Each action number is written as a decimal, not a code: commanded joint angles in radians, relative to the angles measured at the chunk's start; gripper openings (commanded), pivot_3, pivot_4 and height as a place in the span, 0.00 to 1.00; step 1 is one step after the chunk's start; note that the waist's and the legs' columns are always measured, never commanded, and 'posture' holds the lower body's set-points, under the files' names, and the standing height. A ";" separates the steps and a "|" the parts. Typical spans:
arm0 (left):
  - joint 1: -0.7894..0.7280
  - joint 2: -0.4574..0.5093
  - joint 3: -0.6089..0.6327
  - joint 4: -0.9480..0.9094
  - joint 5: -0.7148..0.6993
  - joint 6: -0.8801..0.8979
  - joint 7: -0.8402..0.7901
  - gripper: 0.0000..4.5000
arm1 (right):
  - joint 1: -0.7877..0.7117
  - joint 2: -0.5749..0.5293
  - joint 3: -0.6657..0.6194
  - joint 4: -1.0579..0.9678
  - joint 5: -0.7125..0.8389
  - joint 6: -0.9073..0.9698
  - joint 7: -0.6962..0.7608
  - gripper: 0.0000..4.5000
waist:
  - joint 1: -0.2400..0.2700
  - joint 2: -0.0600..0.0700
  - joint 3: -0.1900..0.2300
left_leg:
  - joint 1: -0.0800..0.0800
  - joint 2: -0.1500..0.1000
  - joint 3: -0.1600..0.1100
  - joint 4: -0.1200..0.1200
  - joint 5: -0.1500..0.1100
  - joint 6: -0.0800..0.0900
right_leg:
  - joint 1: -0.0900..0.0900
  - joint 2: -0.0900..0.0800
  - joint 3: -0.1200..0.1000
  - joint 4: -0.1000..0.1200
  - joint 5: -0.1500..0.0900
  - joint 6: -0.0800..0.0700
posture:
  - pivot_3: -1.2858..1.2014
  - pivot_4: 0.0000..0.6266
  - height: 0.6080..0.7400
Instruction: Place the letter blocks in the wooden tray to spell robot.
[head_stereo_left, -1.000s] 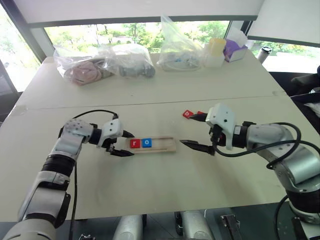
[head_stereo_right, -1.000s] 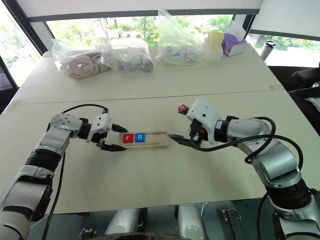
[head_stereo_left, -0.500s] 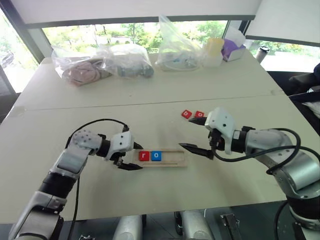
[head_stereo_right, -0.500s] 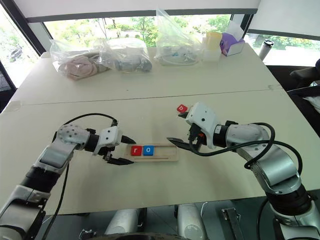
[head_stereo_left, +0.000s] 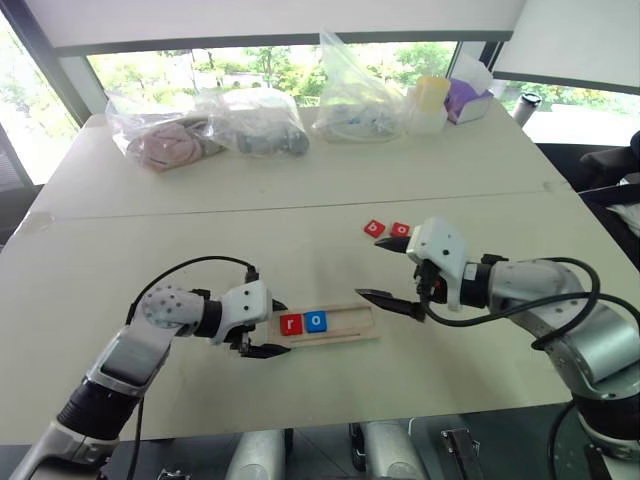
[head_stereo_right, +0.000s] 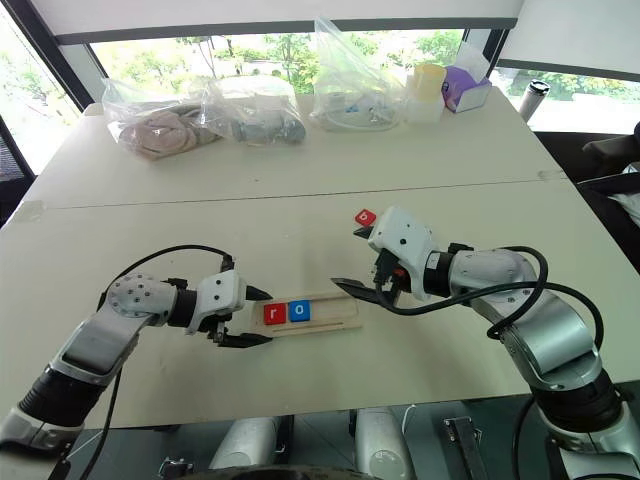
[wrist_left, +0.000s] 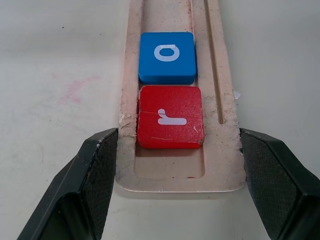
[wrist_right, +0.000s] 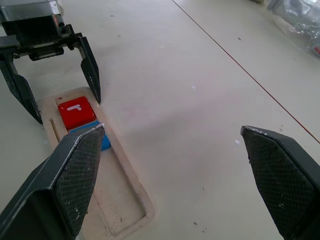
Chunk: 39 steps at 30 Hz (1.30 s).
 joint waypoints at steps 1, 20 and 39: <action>0.030 0.006 -0.046 0.013 0.030 -0.006 0.030 0.70 | -0.026 0.008 -0.003 -0.005 0.006 -0.023 0.007 1.00 | 0.000 0.000 0.000 | 0.000 0.000 0.000 0.000 0.000 0.000 | 0.000 0.000 0.000 0.000 0.000 0.000 | 0.52 0.24 1.00; 0.049 0.055 -0.050 -0.001 -0.034 0.080 0.015 1.00 | -0.051 0.017 0.018 0.021 -0.007 -0.041 0.013 1.00 | -0.006 0.001 -0.001 | 0.001 0.000 0.001 -0.001 0.000 0.000 | 0.000 0.000 0.000 -0.001 0.000 0.000 | 0.52 0.24 1.00; 0.271 0.263 0.282 -0.029 -0.245 0.060 -0.001 1.00 | -0.276 0.291 0.088 0.402 -0.208 0.050 -0.290 1.00 | -0.041 0.001 0.000 | 0.002 0.012 0.012 -0.004 -0.001 0.001 | -0.008 0.005 0.000 0.001 0.004 -0.008 | 0.52 0.24 1.00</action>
